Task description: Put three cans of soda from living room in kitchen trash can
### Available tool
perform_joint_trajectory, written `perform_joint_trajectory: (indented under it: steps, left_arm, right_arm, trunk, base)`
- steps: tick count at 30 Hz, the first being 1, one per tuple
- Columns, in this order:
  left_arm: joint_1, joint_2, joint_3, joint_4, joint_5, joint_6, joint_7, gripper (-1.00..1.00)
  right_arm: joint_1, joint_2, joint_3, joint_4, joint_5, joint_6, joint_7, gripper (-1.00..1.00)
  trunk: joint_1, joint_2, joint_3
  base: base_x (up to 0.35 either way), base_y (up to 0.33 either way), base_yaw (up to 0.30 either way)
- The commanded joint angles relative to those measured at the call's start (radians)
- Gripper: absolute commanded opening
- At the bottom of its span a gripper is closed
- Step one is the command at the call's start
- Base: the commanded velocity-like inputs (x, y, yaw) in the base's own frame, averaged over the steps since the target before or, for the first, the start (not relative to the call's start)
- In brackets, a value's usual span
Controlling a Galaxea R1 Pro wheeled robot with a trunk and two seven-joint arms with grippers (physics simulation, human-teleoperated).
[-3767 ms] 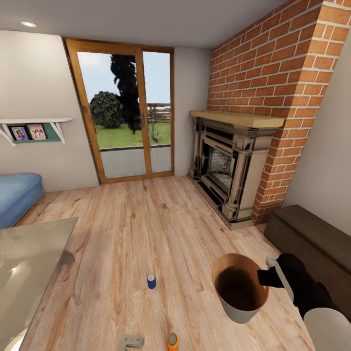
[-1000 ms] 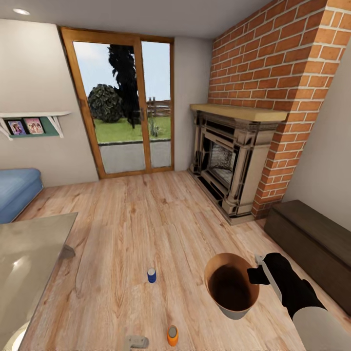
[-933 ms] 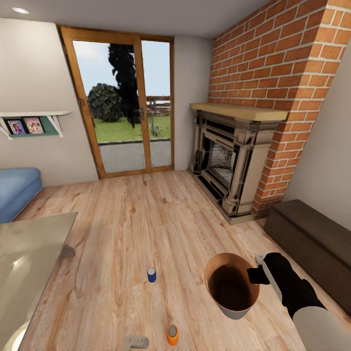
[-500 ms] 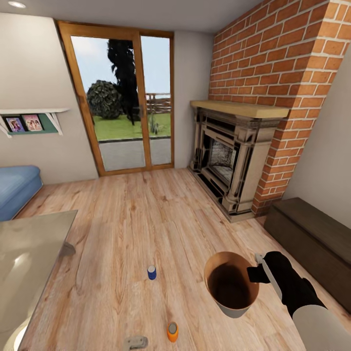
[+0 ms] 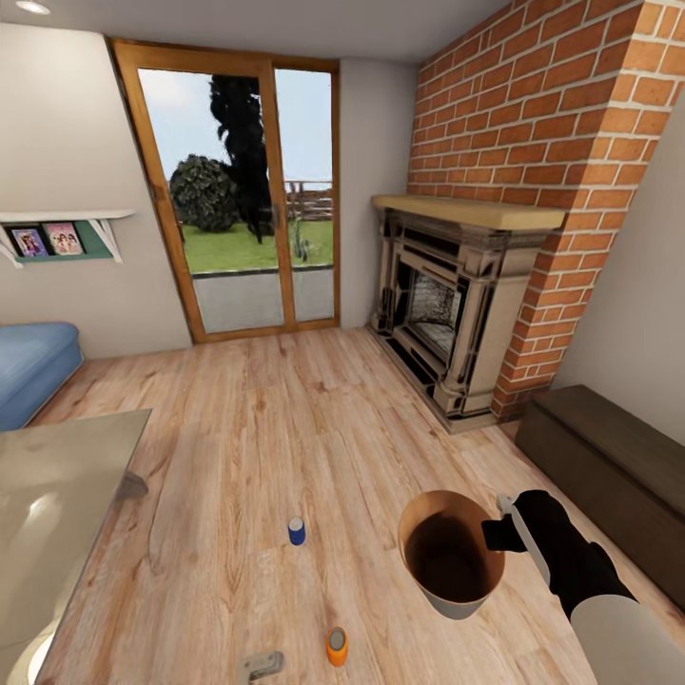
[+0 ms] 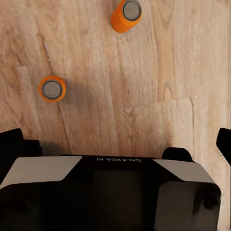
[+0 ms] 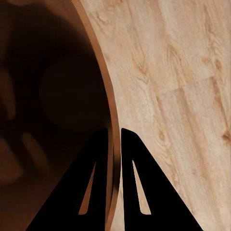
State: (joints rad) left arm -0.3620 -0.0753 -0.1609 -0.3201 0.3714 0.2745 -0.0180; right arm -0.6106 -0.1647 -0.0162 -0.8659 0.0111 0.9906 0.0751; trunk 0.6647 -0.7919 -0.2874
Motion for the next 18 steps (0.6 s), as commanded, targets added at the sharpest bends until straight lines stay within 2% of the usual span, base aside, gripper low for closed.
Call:
perform_joint_trajectory:
  steps: [1, 18]
  left_arm:
    - [0.0, 0.0, 0.001, 0.0, 0.002, 0.0, 0.0, 1.0]
    - [0.0, 0.0, 0.006, -0.002, 0.01, 0.0, 0.0, 1.0]
  right_arm:
    - [-0.001, 0.0, -0.001, 0.0, -0.013, 0.0, 0.007, -1.0]
    - [0.0, -0.001, -0.001, -0.002, -0.013, -0.001, 0.014, -1.0]
  trunk:
    - [0.0, 0.0, -0.001]
    - [0.0, 0.0, -0.007]
  base:
    - [0.0, 0.0, 0.057]
    - [0.0, 0.0, 0.028]
